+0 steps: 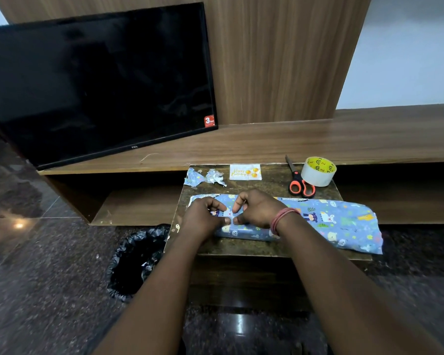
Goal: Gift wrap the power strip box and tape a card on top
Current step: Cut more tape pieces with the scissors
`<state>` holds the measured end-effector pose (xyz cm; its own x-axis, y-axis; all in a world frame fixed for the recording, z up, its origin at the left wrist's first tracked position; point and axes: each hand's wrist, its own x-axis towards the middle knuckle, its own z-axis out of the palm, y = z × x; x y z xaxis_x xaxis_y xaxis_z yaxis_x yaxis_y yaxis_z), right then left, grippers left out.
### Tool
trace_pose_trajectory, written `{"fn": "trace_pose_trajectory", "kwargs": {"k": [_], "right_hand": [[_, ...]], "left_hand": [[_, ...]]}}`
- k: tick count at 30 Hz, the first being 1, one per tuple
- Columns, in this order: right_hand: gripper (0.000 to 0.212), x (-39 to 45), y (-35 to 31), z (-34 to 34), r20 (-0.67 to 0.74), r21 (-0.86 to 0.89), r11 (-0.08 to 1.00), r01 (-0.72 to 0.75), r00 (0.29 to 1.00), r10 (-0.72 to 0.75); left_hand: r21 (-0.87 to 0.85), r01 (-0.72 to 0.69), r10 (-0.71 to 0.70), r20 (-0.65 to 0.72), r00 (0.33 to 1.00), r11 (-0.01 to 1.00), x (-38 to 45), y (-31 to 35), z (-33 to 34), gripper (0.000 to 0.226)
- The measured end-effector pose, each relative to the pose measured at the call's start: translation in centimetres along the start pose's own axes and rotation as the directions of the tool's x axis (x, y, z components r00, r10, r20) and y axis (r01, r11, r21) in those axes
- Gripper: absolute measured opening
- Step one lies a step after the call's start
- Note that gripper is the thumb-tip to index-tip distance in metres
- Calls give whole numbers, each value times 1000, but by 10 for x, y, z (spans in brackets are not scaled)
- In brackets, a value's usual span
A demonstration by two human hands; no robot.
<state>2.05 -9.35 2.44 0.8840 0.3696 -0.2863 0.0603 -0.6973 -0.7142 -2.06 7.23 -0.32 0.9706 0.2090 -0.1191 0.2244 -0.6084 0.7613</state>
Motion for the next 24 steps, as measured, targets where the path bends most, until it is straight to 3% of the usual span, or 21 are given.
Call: {"fn": "trace_pose_trajectory", "kwargs": {"k": [3,7,10,13,15,20,24], "right_hand": [[10,-3,11,-13,-26,239,971,-14,999,21],[6,-3,29,-47,-305,149,989,18,952,29],[8,-1,53,-73,-521,92,992,-91,844,126],[15,-1,85,-95,-661,75,967,-242,714,230],[29,-1,103,-108,-680,49,951,-307,687,256],[48,11,119,-112,-628,35,939,-343,723,288],[41,22,119,-108,-629,73,939,-335,715,304]], "left_hand": [[1,14,-14,-68,998,1000,2,0,2,15],[240,-36,98,-252,963,970,-2,14,7,17],[226,-123,184,-270,945,966,3,27,19,28],[209,-196,245,-242,939,958,7,39,33,24],[191,-236,277,-231,933,953,12,43,42,22],[145,-274,301,-222,927,951,22,56,58,16],[48,-270,274,-154,949,962,31,56,68,18]]}}
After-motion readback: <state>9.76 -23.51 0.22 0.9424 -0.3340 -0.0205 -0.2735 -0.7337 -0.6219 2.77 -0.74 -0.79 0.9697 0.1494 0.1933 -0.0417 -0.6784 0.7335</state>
